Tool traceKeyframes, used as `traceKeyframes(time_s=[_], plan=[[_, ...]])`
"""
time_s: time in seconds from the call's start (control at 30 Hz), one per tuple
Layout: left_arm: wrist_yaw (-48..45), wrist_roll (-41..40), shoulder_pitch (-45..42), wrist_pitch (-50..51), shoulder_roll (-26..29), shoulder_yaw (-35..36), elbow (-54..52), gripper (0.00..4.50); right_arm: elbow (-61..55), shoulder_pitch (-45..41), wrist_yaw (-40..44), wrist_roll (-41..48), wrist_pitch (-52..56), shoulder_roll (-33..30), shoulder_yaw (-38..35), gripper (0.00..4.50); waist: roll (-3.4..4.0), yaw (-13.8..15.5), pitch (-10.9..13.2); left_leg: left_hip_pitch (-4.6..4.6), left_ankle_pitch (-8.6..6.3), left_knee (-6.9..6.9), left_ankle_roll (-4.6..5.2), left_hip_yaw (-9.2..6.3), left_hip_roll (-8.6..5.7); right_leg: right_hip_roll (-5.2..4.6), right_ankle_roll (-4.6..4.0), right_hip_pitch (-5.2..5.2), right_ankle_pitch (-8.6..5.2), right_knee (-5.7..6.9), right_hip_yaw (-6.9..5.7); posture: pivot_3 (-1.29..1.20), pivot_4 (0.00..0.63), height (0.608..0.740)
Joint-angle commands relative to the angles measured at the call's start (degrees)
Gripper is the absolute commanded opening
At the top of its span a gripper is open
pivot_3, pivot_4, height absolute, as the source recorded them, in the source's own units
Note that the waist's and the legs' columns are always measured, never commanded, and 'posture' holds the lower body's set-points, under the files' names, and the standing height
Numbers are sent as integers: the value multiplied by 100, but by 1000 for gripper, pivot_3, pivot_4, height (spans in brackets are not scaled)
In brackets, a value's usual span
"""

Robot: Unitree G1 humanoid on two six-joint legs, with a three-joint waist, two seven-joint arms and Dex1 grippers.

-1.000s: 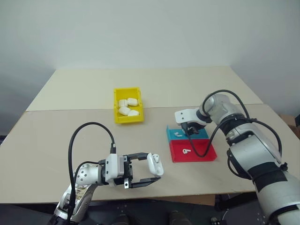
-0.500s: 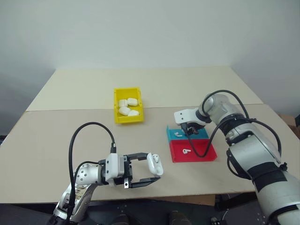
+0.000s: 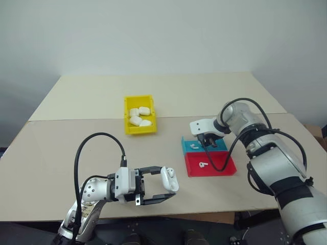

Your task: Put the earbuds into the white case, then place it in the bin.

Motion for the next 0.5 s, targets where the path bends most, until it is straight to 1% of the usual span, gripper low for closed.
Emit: traceKeyframes(time_s=[0.03,0.13,0.17,0.23,0.27,0.33,0.4,0.43,0.5], plan=[[77,-120,-68,35,-28,22,-226,2779,-457,-252,113,518,232,-349,-631,876,1,2,1,0,0,0,0,0,0,0,0,0,0,0,0,0,150,740],[182,-242,-107,131,-82,81,-337,2779,-1397,-106,336,1234,1013,-684,-1409,876,8,19,5,-5,0,1,0,0,-1,-2,1,-1,0,-2,0,0,150,740],[230,-318,-149,197,-105,104,-391,2779,-2013,84,478,1616,1475,-826,-1770,876,9,21,5,-6,0,1,0,0,-1,-2,2,-1,0,-3,0,0,150,740],[344,-520,-373,370,-199,149,-457,2779,-4017,795,633,2811,3004,-1157,-2902,876,8,61,5,-9,0,0,0,-5,0,-2,2,2,0,-5,-3,0,150,740],[373,-585,-451,428,-233,163,-471,2779,-4731,1057,618,3199,3585,-1256,-3251,876,8,100,5,-8,-1,1,0,-10,0,-3,3,5,-1,-5,-8,0,150,740],[454,-737,-648,595,-305,195,-484,2779,-6047,1527,377,4027,4740,-1349,-3990,876,11,154,4,-11,-1,1,1,-14,0,-3,3,8,-1,-8,-11,0,150,740],[550,-954,-1074,833,-452,208,-400,2779,-7471,1980,-62,5359,6162,-1233,-5203,876,10,191,4,-10,-1,5,1,-10,-2,-5,4,8,0,-4,-9,0,150,740],[564,-1032,-1284,916,-535,210,-324,2779,-8011,2087,-397,6046,6892,-1064,-5812,876,11,193,4,-14,0,9,1,-14,-2,-3,5,8,1,-2,-10,0,150,740],[551,-1120,-1555,1032,-639,216,-200,2779,-8705,2254,-996,7032,7809,-783,-6583,876,12,184,2,-9,0,18,1,-14,-2,-2,6,13,3,2,-9,0,150,740]])
